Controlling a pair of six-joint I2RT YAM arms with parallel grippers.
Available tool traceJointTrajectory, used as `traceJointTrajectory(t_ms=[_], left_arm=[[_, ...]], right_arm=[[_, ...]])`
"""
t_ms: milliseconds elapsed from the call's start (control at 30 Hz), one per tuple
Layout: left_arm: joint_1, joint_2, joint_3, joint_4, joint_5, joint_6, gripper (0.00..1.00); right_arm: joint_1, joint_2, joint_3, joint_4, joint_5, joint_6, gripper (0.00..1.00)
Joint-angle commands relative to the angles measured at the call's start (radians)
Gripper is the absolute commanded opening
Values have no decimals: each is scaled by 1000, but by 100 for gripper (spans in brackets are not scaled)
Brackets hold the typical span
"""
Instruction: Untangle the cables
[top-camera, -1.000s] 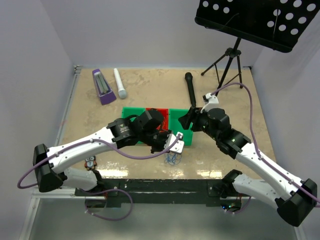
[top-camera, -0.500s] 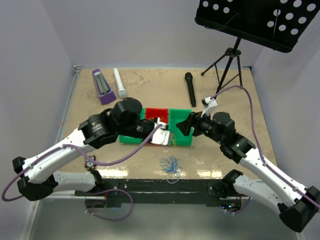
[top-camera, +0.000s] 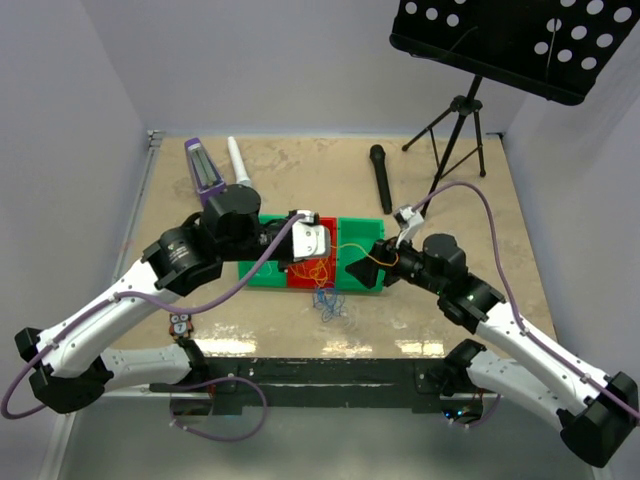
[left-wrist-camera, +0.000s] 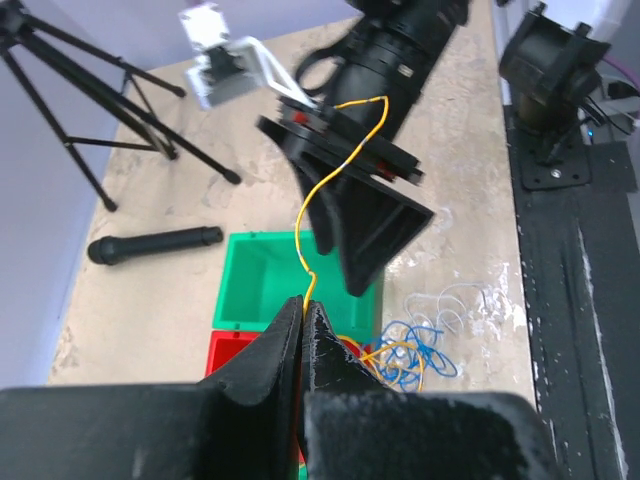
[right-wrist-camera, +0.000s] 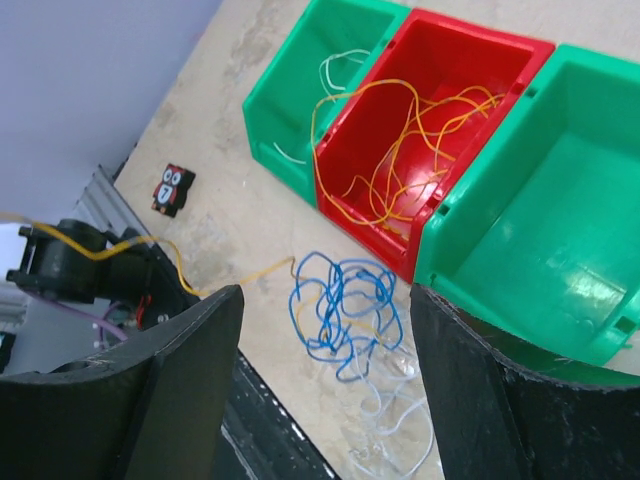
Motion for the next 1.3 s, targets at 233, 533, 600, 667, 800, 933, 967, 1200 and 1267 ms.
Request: traceJointTrajectory(t_ms=[233, 533, 600, 667, 800, 933, 967, 1200, 1267], left_arm=[[53, -23, 48, 102, -9, -120, 0], [60, -20, 100, 14, 141, -106, 0], [67, -12, 146, -20, 193, -118, 0], [77, -5, 186, -51, 244, -131, 0], [91, 0, 234, -88, 313, -137, 0], [93, 11, 293, -100, 345, -97, 0], [93, 20, 322, -98, 335, -92, 0], [91, 93, 605, -7, 204, -51, 0], [93, 81, 628, 94, 158, -49, 0]], right_arm=[[220, 80, -23, 138, 87, 9, 72], [380, 279, 20, 305, 386, 35, 68], [415, 312, 0, 387, 424, 30, 65], [443, 357, -3, 436, 462, 26, 63], [477, 424, 5, 504, 513, 38, 57], [480, 467, -7, 544, 486, 76, 45], [481, 476, -18, 545, 478, 88, 42], [539, 538, -90, 513, 501, 159, 36], [561, 565, -95, 493, 512, 179, 37]])
